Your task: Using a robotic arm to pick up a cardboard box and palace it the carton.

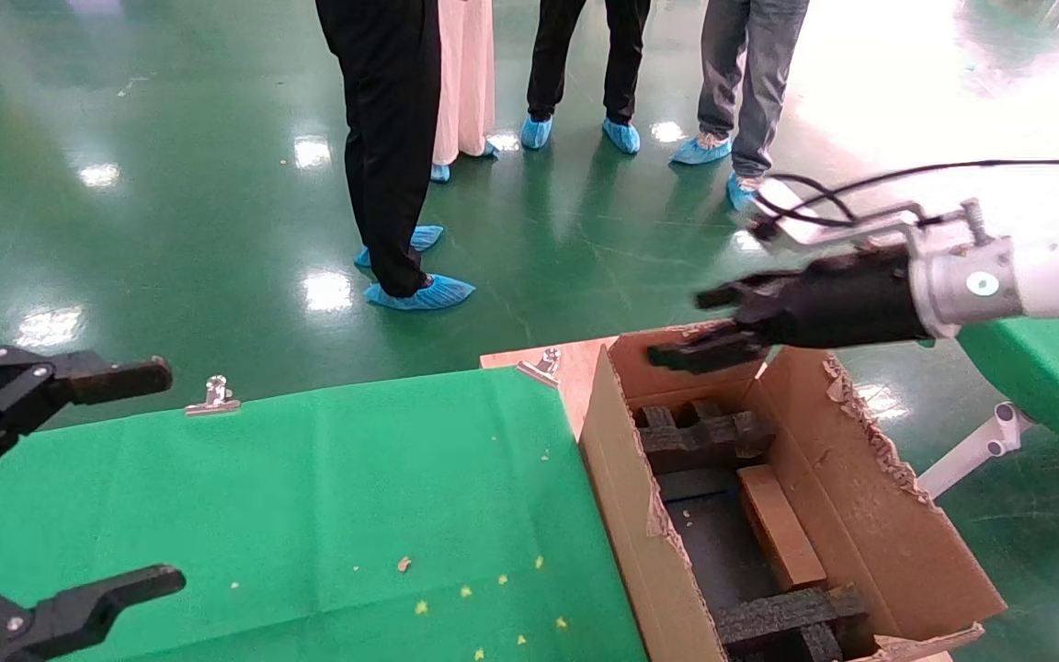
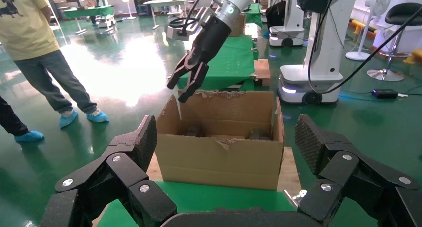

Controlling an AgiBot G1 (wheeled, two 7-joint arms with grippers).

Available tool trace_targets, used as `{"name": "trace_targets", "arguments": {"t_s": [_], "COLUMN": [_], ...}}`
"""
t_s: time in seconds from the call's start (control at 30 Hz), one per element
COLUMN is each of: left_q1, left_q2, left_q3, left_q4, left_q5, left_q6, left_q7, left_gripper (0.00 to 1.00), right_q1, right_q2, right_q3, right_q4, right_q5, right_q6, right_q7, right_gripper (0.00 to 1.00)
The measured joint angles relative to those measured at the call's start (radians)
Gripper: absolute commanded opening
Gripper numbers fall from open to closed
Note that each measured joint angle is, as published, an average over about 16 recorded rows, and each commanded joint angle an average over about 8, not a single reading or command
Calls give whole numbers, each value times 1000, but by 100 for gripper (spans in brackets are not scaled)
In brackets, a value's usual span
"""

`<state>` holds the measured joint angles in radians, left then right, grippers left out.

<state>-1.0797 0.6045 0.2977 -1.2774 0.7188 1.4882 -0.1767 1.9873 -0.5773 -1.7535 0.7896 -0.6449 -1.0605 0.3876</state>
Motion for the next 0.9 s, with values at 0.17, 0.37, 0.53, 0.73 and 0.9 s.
{"name": "trace_targets", "arguments": {"t_s": [0.17, 0.37, 0.53, 0.73, 0.9], "left_q1": [0, 0, 0, 0, 0], "left_q2": [0, 0, 0, 0, 0], "left_q3": [0, 1, 1, 1, 1], "left_q4": [0, 0, 0, 0, 0], "left_q5": [0, 0, 0, -1, -1], "left_q6": [0, 0, 0, 0, 0], "left_q7": [0, 0, 0, 1, 1], "left_gripper": [100, 100, 100, 100, 100], "right_q1": [-74, -180, -267, -372, -433], "right_q2": [-3, -7, -10, -14, -16], "right_q3": [120, 290, 431, 602, 700], "right_q4": [40, 97, 145, 202, 235], "right_q5": [-7, -17, -25, -35, -41], "right_q6": [-35, -86, -127, -178, -207], "right_q7": [-16, -39, -59, -82, -95], "right_gripper": [100, 100, 100, 100, 100]}}
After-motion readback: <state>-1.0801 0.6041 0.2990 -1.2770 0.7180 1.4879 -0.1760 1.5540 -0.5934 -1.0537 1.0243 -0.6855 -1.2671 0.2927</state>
